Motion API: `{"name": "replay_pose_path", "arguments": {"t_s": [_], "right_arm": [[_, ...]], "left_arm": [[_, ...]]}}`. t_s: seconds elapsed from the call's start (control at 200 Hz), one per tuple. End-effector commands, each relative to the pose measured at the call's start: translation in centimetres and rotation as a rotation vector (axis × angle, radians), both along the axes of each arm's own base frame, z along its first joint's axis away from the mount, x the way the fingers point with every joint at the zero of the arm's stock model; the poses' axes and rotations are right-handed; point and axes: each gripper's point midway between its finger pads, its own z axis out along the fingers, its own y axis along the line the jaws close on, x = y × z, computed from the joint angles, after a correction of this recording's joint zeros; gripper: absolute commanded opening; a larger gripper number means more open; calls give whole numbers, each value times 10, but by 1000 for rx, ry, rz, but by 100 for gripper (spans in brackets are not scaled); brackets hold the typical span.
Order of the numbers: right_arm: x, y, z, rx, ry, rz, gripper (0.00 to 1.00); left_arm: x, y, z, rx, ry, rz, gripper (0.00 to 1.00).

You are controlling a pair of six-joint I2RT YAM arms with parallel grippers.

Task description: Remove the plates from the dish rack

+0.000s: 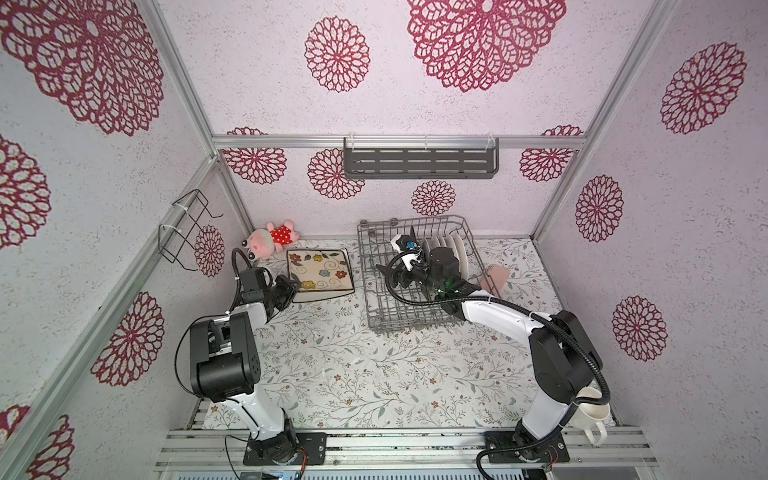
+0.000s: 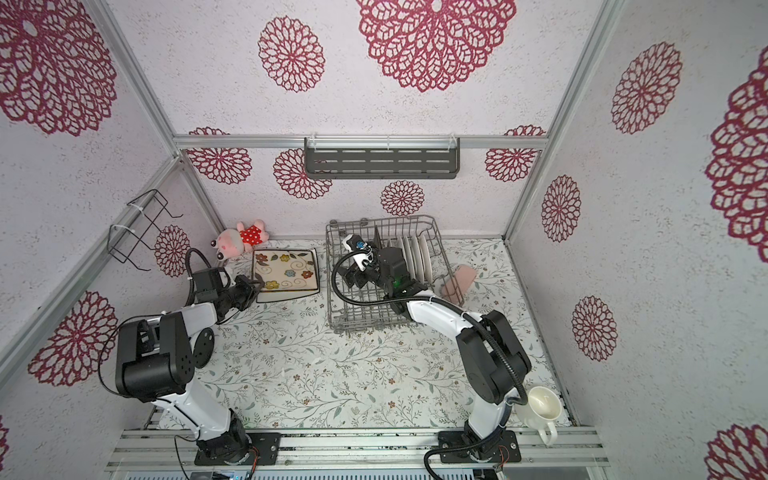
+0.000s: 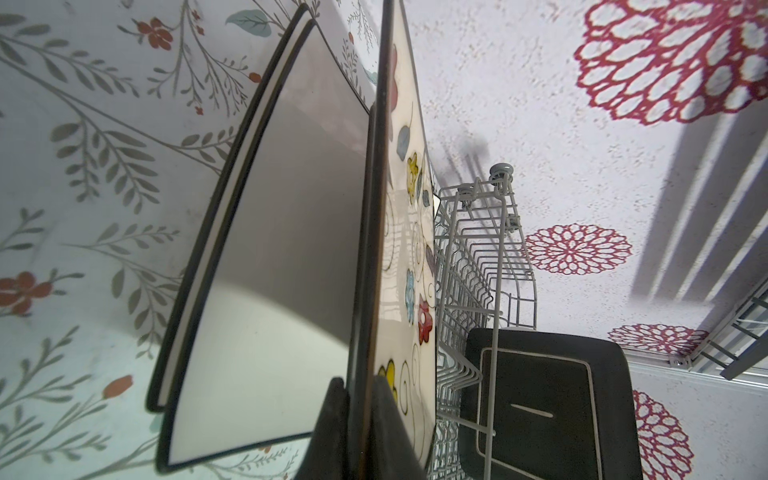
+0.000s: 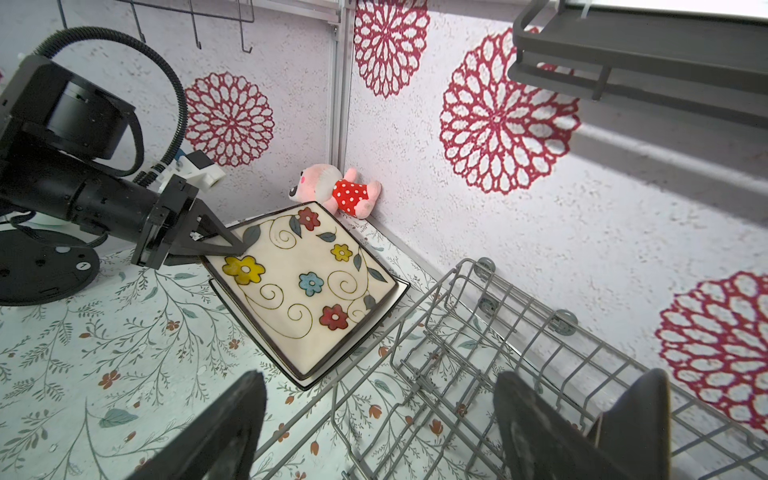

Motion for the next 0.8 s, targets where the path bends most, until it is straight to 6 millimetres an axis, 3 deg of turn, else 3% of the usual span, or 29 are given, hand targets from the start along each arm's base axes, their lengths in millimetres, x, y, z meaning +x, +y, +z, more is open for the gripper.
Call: {"name": "replay_pose_path", "arguments": {"t_s": [0.0, 0.22, 0.795], "right_arm": [[3, 1, 23, 44, -42, 12, 89], [4, 1, 24, 41, -45, 12, 89], [1, -16, 19, 25, -55, 1, 89]], "left_arm": [[22, 1, 48, 21, -173, -36, 17], [18, 1, 40, 45, -134, -42, 26], [14, 4, 20, 130, 6, -49, 32]]}}
